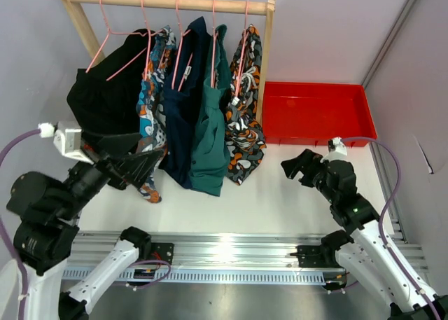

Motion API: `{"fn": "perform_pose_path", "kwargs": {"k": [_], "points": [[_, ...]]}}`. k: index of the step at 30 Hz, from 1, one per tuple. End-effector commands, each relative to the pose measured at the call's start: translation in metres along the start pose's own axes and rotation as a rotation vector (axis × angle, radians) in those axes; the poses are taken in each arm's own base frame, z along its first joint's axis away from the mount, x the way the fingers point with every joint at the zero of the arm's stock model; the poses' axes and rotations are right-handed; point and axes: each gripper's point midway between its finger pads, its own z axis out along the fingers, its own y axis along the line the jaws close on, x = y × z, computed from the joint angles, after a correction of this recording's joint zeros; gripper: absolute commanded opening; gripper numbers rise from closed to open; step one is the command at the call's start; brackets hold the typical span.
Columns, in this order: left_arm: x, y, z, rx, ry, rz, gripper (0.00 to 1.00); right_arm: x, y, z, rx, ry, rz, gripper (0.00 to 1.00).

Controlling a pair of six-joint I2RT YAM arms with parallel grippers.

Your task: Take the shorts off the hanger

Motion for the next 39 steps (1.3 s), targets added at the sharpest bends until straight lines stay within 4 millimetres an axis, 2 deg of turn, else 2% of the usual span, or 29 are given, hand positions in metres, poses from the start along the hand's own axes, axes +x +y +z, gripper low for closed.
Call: {"fn": "perform_pose_path", "kwargs": {"k": [1,3,4,5,6,7,8,9,10,12,13,14,15,16,17,19,20,22,23,25,26,28,36,39], "points": [[0.021,0.024,0.018,-0.085,0.127,0.03,0.99,-0.013,0.013,0.0,-0.04,-0.036,-0.003,0.95],[0.007,0.011,0.021,-0.007,0.069,0.077,0.99,-0.013,0.013,0.0,-0.041,-0.037,-0.007,0.94],[0.004,-0.008,0.02,0.1,0.053,0.093,0.99,-0.012,0.012,0.0,-0.04,-0.036,-0.016,0.95],[-0.001,-0.013,0.023,0.133,0.019,0.099,0.99,-0.013,0.012,0.0,-0.043,-0.042,-0.021,0.94],[-0.013,-0.014,0.026,0.127,-0.031,0.082,0.99,-0.013,0.012,-0.001,-0.047,-0.045,-0.022,0.94],[-0.017,-0.009,0.041,0.107,-0.015,0.072,0.99,-0.012,0.011,-0.002,-0.045,-0.044,-0.028,0.94],[-0.03,-0.015,0.047,0.124,-0.019,0.079,0.99,-0.011,0.01,-0.002,-0.043,-0.043,-0.03,0.94],[-0.028,-0.013,0.057,0.123,0.012,0.058,0.99,-0.011,0.01,-0.004,-0.045,-0.044,-0.031,0.94],[-0.041,-0.014,0.078,0.131,0.016,0.048,0.97,-0.011,0.01,-0.005,-0.046,-0.043,-0.035,0.94],[-0.044,-0.011,0.1,0.139,0.03,0.035,0.93,-0.011,0.009,-0.007,-0.041,-0.047,-0.044,0.94],[-0.063,-0.025,0.103,0.168,-0.008,0.049,0.92,-0.011,0.008,-0.008,-0.035,-0.046,-0.047,0.94],[-0.054,-0.01,0.129,0.107,0.023,0.042,0.92,-0.012,0.007,-0.009,-0.032,-0.048,-0.053,0.93],[-0.047,-0.013,0.142,0.108,0.05,0.065,0.9,-0.012,0.006,-0.011,-0.025,-0.051,-0.052,0.93],[-0.079,-0.026,0.142,0.108,-0.017,0.093,0.9,-0.015,0.005,-0.012,-0.016,-0.059,-0.053,0.94],[-0.05,-0.002,0.177,0.009,0.074,0.091,0.89,-0.016,0.005,-0.013,-0.016,-0.062,-0.053,0.94],[-0.071,-0.015,0.192,-0.009,0.04,0.13,0.88,-0.017,0.005,-0.016,-0.012,-0.065,-0.056,0.94],[-0.039,0.007,0.224,-0.096,0.123,0.161,0.87,-0.017,0.004,-0.017,-0.009,-0.062,-0.056,0.93],[-0.049,-0.004,0.237,-0.118,0.092,0.19,0.85,-0.019,0.004,-0.019,-0.006,-0.072,-0.057,0.93],[-0.02,0.009,0.259,-0.178,0.156,0.22,0.85,-0.018,0.003,-0.02,-0.001,-0.068,-0.059,0.93],[-0.014,0.001,0.27,-0.169,0.155,0.228,0.85,-0.018,0.001,-0.022,0.006,-0.069,-0.064,0.93],[-0.004,0.004,0.279,-0.184,0.169,0.226,0.84,-0.016,-0.001,-0.023,0.013,-0.065,-0.069,0.93],[0.003,0.008,0.284,-0.209,0.176,0.22,0.83,-0.015,-0.005,-0.025,0.028,-0.063,-0.073,0.93],[0.032,0.036,0.294,-0.332,0.228,0.242,0.8,-0.014,-0.007,-0.027,0.034,-0.065,-0.076,0.93],[0.051,0.047,0.297,-0.37,0.27,0.26,0.8,-0.013,-0.008,-0.026,0.037,-0.062,-0.077,0.93]]}}
